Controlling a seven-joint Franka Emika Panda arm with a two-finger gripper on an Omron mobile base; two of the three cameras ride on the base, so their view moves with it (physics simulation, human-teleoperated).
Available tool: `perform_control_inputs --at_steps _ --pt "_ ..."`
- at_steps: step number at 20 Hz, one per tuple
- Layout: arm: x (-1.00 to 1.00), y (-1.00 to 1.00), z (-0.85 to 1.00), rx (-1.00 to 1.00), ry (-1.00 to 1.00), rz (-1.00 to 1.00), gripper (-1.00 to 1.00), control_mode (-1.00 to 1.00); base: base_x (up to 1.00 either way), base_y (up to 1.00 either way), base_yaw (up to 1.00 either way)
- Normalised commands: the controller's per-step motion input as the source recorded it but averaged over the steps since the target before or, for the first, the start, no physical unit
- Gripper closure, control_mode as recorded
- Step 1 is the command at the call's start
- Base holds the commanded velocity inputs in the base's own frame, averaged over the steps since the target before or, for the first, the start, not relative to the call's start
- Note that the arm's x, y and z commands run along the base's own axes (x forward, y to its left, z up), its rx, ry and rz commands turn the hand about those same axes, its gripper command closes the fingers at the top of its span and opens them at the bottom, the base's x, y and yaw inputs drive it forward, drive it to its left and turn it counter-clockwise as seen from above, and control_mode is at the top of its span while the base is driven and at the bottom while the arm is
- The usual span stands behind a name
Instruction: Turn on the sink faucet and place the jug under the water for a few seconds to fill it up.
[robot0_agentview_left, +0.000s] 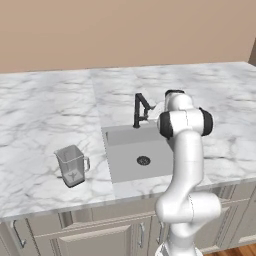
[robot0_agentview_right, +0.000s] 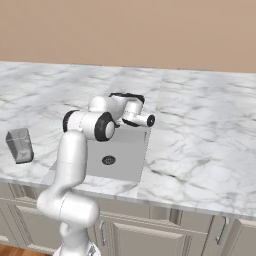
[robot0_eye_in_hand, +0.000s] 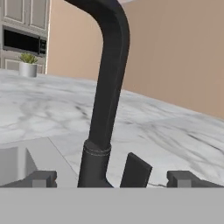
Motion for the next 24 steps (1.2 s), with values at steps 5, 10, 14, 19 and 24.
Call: perform_control_inputs --at_steps 5,10,14,19,24 --pt "0.33 0.0 -0.19 0.0 0.0 0.01 -1.0 -1.0 0.0 0.0 0.0" --pt "0.36 0.0 -0.14 0.01 0.0 0.01 -1.0 -1.0 0.0 0.0 0.0" --pt "0.38 0.07 -0.11 0.0 0.0 0.0 -1.0 -1.0 0.0 0.0 0.0" --pt "0.2 0.08 -0.03 0.0 0.0 0.0 -1.0 -1.0 0.0 0.0 0.0" --pt "0.1 0.1 -0.07 0.0 0.02 0.0 -1.0 -1.0 0.0 0.0 0.0"
